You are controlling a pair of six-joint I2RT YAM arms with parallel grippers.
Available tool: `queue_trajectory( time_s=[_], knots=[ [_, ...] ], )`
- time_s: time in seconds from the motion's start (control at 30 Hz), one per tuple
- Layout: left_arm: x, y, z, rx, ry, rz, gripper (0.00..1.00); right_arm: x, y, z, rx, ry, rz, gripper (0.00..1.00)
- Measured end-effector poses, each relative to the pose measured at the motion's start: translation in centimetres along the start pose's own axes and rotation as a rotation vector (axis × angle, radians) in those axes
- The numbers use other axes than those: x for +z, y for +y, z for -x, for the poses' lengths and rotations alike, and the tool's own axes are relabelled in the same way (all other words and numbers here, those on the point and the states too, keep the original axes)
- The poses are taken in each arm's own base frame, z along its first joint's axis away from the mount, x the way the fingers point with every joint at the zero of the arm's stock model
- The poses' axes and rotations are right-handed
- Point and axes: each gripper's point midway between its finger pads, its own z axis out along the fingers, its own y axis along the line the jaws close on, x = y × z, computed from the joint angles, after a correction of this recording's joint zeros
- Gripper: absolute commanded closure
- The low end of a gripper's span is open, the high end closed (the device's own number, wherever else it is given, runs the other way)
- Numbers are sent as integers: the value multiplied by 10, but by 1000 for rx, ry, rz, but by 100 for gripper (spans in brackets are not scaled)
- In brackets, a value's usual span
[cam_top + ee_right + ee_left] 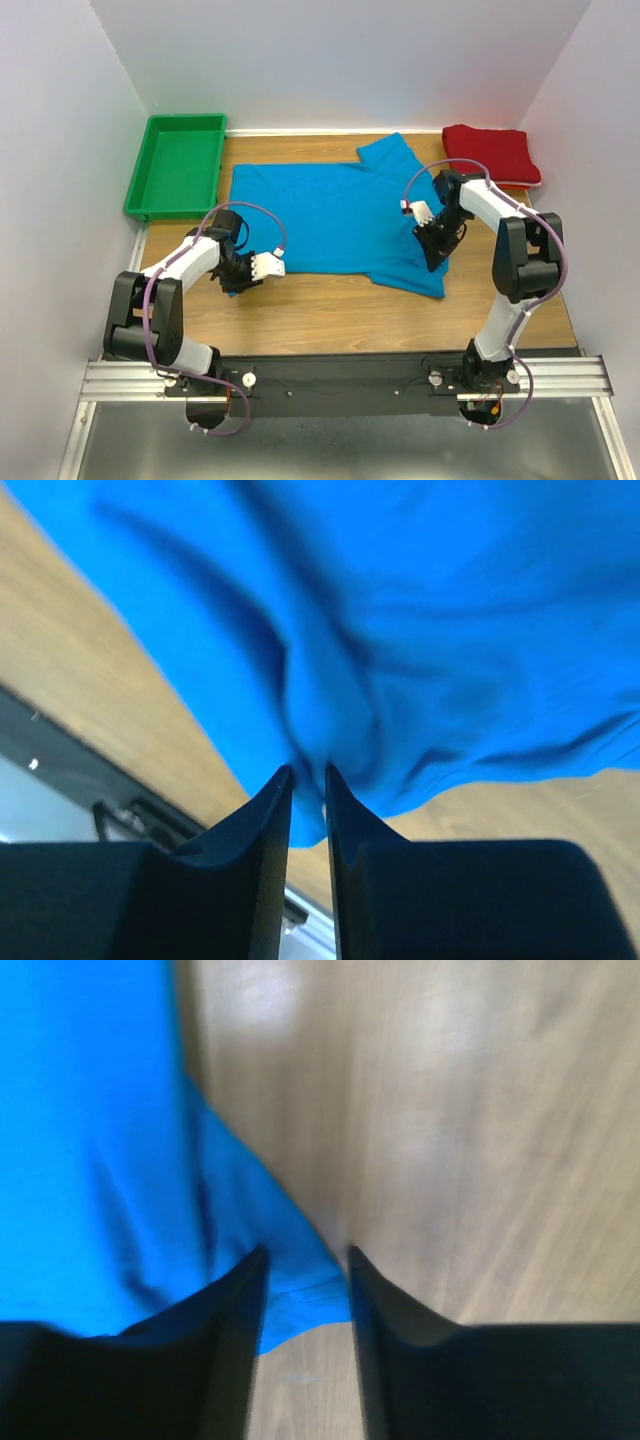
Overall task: Fold and stack the t-shirts
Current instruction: Flatten the tshirt out
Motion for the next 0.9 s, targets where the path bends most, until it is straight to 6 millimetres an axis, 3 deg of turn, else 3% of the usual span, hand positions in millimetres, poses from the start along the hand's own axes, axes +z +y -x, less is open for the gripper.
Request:
queue_trajectory(
  time_s=[0.03, 0.07, 0.1, 0.43, 0.47, 0.5, 0.53, 0.63, 0.77, 0.9],
  knots=[
    [0, 2, -1, 8, 5, 10, 79, 1, -3, 2, 7, -2, -6, 76],
    [0, 3, -2, 15, 12, 19, 94, 4, -7, 3, 18, 1, -16, 76],
    [-1, 3, -4, 24, 20, 26, 99, 7, -11, 4, 26, 5, -26, 76],
    [-28, -23, -27, 245, 131, 42, 100, 14, -29, -3, 123, 34, -70, 76],
    [-32, -24, -28, 271, 139, 44, 98, 14, -31, -4, 130, 33, -71, 75],
    [-37, -25, -28, 311, 145, 58, 90, 13, -32, -5, 135, 31, -70, 71],
    [-43, -25, -28, 346, 154, 79, 72, 12, -32, -5, 136, 30, -71, 69],
    [-56, -25, -28, 426, 170, 140, 53, 6, -33, 0, 133, 10, -63, 63],
    [-71, -16, -12, 478, 141, 184, 46, -5, -27, 11, 107, -33, -40, 64],
    [-92, 13, 49, 496, 1, 248, 46, -19, -20, 17, 83, -70, -34, 71]
  ],
)
